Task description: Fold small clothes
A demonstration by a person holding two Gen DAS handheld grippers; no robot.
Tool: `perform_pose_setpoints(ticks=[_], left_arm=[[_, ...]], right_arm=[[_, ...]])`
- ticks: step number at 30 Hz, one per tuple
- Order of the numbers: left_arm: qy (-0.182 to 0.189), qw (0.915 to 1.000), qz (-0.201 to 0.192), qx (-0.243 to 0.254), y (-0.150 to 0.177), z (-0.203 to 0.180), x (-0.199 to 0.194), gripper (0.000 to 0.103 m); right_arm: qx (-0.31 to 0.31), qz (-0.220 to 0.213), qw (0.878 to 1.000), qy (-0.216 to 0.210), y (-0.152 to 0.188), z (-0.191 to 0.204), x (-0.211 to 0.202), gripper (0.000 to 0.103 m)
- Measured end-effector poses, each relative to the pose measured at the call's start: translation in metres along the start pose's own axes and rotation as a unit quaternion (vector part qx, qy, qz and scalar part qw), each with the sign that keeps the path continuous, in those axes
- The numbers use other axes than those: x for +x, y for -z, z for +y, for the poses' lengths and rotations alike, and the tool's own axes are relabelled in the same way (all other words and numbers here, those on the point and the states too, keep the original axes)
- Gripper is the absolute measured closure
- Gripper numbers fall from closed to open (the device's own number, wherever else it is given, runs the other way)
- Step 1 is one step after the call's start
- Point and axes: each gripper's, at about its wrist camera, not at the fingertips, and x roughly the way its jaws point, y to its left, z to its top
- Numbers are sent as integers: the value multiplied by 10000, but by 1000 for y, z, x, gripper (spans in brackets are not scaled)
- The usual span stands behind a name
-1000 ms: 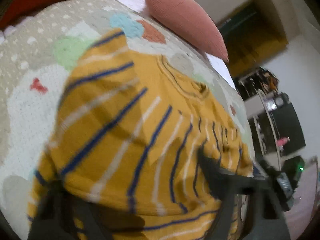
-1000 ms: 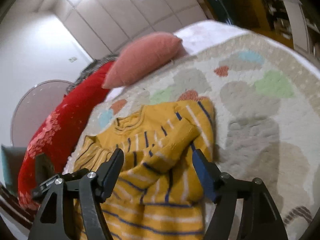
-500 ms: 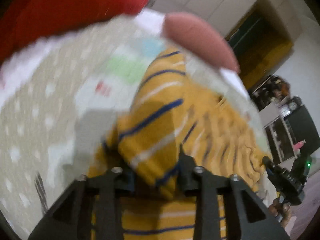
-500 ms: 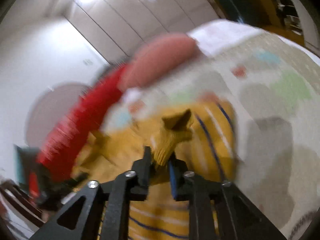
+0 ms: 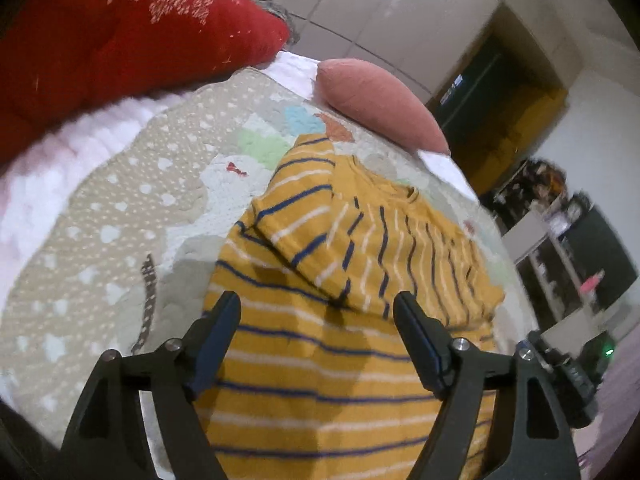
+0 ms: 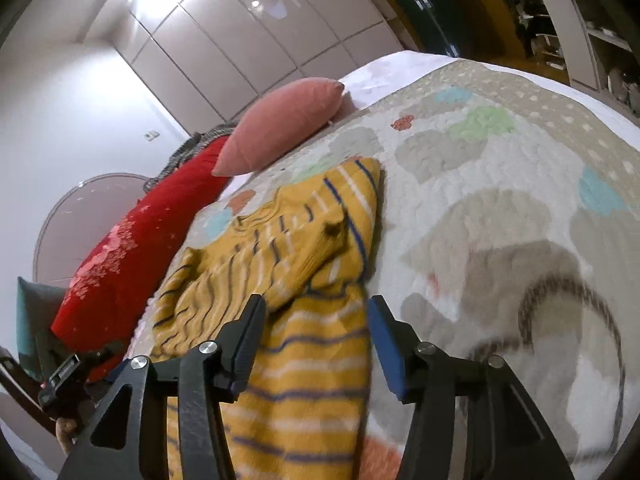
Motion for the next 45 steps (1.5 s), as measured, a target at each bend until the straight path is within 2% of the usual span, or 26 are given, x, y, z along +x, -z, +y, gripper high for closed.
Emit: perform_pose_setpoints(ticks=[3,8,13,21,26,31,33,36,45], left_arm=[[-118,9997,130,143,1,-3,-2,25],[-173,9998,24,122,2,-2,-12,25],[-240,9994,66,220,3,-6,-9,25],[-271,9993,126,243,5,-3,2,25],[-274,9992,131,247,4,0,3,25],[-327,9989,124,327,1,2,3,25],[-347,9988,120,339,0,4,2,25],[-368,9987,126,320,-2,8,2,25],[-391,9990,140,140,-5,18,4,25]], right_arm=[[-264,-52,9996,-19,14,13,-7,45],[-784,-21,9969,20,27,34,-8,44],[-952,3,9954,104,32,39,-4,40],[-1273,159,9917,-29,14,62,24,40],[-1454,482,9879,-249,-7,87,73,40],[-1059,1000,9880,-507,-19,86,131,40],[-923,1052,9890,-472,-21,81,143,40],[-757,1074,9906,-377,-21,72,152,40],[-502,1039,9915,-608,-20,57,153,40]])
